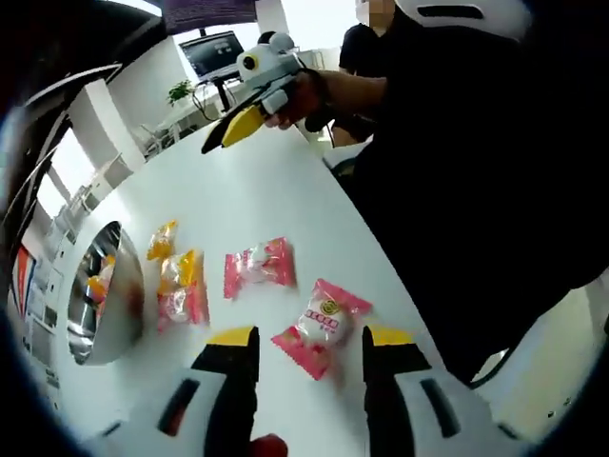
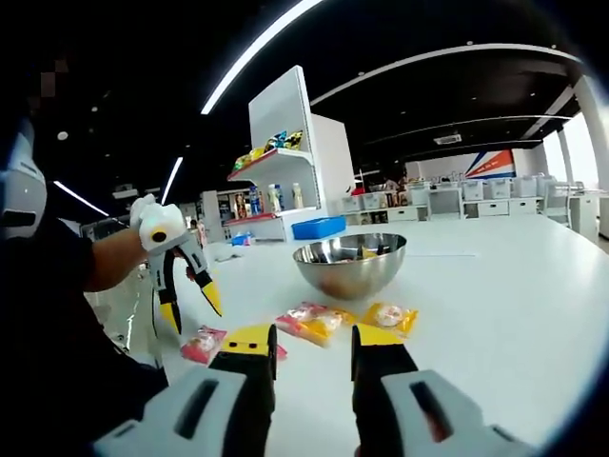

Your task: Pick up the marshmallows scattered on the table and place them into the bowl on the table

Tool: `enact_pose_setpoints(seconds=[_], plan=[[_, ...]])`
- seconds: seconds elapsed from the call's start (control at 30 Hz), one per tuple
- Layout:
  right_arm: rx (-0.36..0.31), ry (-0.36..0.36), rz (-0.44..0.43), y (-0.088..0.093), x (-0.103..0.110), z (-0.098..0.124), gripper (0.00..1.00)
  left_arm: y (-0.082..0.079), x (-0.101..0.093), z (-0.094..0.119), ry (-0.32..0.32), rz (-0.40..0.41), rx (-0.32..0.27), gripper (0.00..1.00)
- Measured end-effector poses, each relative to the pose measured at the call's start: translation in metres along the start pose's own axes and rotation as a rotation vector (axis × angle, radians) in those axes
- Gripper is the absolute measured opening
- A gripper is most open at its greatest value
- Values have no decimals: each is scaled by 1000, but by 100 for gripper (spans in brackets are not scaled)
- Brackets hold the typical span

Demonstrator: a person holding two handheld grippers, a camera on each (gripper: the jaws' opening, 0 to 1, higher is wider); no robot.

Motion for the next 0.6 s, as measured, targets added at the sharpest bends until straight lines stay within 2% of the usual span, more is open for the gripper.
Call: enact_pose_setpoints(seconds=[0.13,0.4,0.6], plan=[[3,-2,-3,1,1,0,31,-7,-5,-6,81,-55,30,43],[7,-14,-6,3,5,-2,31,-8,12,-14,113,-78,83,43],[13,-7,-13,5,2,-1,31,-10,13,-19,197,-93,96,39]])
Point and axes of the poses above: the point that each gripper's makers call its tool centre point, and the gripper's own axes: z roughly backward along the fingers, x roughly to its left, y roughly out of its underside, the point moved 8 cm from there along z, roughly backward along the fingers, and after that the axes turned 12 degrees about y, right-handed, at the moved point
